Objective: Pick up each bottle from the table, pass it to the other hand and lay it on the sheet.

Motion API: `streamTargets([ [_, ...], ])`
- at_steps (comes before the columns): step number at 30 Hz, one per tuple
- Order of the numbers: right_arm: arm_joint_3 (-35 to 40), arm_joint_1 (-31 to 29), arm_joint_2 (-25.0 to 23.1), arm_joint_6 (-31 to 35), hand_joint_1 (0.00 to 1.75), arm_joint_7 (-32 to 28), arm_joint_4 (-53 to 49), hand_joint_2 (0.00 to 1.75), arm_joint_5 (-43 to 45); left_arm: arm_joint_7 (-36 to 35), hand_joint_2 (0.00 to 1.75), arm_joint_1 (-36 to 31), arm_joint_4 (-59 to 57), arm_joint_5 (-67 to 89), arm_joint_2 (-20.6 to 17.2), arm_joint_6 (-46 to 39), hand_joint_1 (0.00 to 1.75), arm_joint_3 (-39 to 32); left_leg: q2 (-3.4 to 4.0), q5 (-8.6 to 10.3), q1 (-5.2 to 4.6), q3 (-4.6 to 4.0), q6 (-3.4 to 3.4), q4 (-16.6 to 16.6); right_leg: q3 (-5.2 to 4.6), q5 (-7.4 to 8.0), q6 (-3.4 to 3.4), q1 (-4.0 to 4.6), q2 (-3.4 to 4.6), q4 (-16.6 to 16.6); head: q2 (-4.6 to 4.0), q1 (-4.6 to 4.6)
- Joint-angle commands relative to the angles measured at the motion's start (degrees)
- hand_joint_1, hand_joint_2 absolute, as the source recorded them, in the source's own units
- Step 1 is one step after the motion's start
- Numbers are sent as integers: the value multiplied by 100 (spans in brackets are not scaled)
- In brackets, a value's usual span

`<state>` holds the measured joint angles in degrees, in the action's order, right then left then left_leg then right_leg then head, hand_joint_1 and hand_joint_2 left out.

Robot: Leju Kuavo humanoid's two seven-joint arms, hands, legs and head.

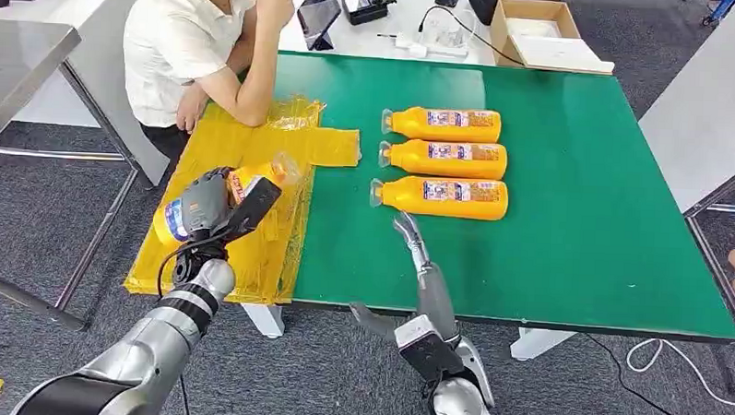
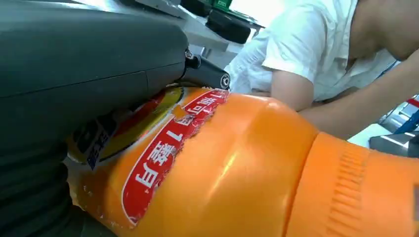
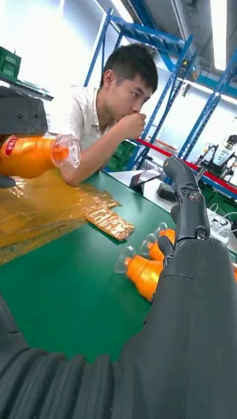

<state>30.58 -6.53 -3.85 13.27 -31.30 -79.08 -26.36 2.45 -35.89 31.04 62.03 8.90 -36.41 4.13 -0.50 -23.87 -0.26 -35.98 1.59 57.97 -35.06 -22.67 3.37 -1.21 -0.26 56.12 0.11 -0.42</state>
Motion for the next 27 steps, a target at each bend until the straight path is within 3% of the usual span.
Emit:
streamTargets([
  [1, -78, -174, -2, -24, 0, 4, 246, 175, 13, -5, 175, -413, -611, 14, -115, 47, 175, -161, 12, -14, 9, 27, -11, 4, 26, -9, -16, 10, 10, 1, 2, 0],
  [4, -72, -176, -11, -76, 0, -14, 265, 175, 35, -130, 175, -480, -768, 72, -140, 218, 175, -91, 9, -12, 9, 24, -11, 5, 22, -8, -16, 11, 7, 2, 2, 0],
  [8, -134, -167, -61, -153, 0, -1, 333, 175, 77, -1224, 175, -866, -1293, 902, -322, 1433, 175, 576, 11, -18, 13, 33, -14, 9, 32, -14, -20, 14, 8, 5, 2, 0],
  [11, -197, -152, -65, -274, 0, 8, 385, 175, 122, -1054, 175, -929, -1391, 663, -237, 2290, 175, 422, 5, -6, 7, 14, -7, 3, 13, -4, -11, 8, 3, 1, 2, 0],
  [13, -204, -172, -82, -307, 0, -21, 446, 175, 130, -1100, 175, -899, -1401, 588, -234, 2424, 175, 350, 4, -11, 9, 25, -9, 2, 26, -9, -14, 9, 2, -2, 2, 0],
  [15, -194, -180, -95, -318, 0, -45, 500, 175, 136, -905, 175, -854, -1435, 382, -228, 2566, 155, 194, 10, -6, 4, 18, -6, -3, 15, -3, -9, 4, 8, -4, 2, -2],
  [16, -189, -181, -92, -307, 0, -60, 538, 175, 140, -749, 175, -817, -1413, 236, -213, 2605, 49, 87, 15, -13, 6, 35, -9, -4, 32, -8, -14, 7, 13, -5, 2, 0],
  [17, -197, -199, -79, -292, 0, -110, 687, 175, 182, -171, 175, -769, -1428, 20, -166, 3185, 51, 44, 14, -10, 5, 29, -8, -4, 26, -5, -12, 5, 12, -5, 2, 0],
  [18, -191, -224, -66, -264, 0, -186, 784, 175, 202, -80, 175, -713, -1412, -95, -131, 3315, 63, -1, 9, -6, 2, 27, -6, -6, 25, -4, -10, 3, 8, -5, 2, 0],
  [20, -202, -243, -39, -226, 0, -255, 865, 175, 217, 43, 175, -622, -1401, -114, -113, 3471, 58, 116, 10, -8, 6, 35, -8, -8, 35, -5, -12, 6, 8, -11, 2, 0],
  [23, -250, -247, -29, -244, 0, -258, 882, 175, 227, 20, 175, -561, -1439, -35, -97, 3648, 75, 334, 8, -17, 8, 56, -11, -8, 57, -12, -19, 9, 7, -14, 2, 0],
  [27, -238, -240, -61, -269, 0, -258, 942, 175, 229, -34, 175, -482, -1462, -5, -76, 3727, 51, 466, -5, -3, -2, 37, -4, -8, 38, -4, -9, -4, -4, -8, 2, 0],
])
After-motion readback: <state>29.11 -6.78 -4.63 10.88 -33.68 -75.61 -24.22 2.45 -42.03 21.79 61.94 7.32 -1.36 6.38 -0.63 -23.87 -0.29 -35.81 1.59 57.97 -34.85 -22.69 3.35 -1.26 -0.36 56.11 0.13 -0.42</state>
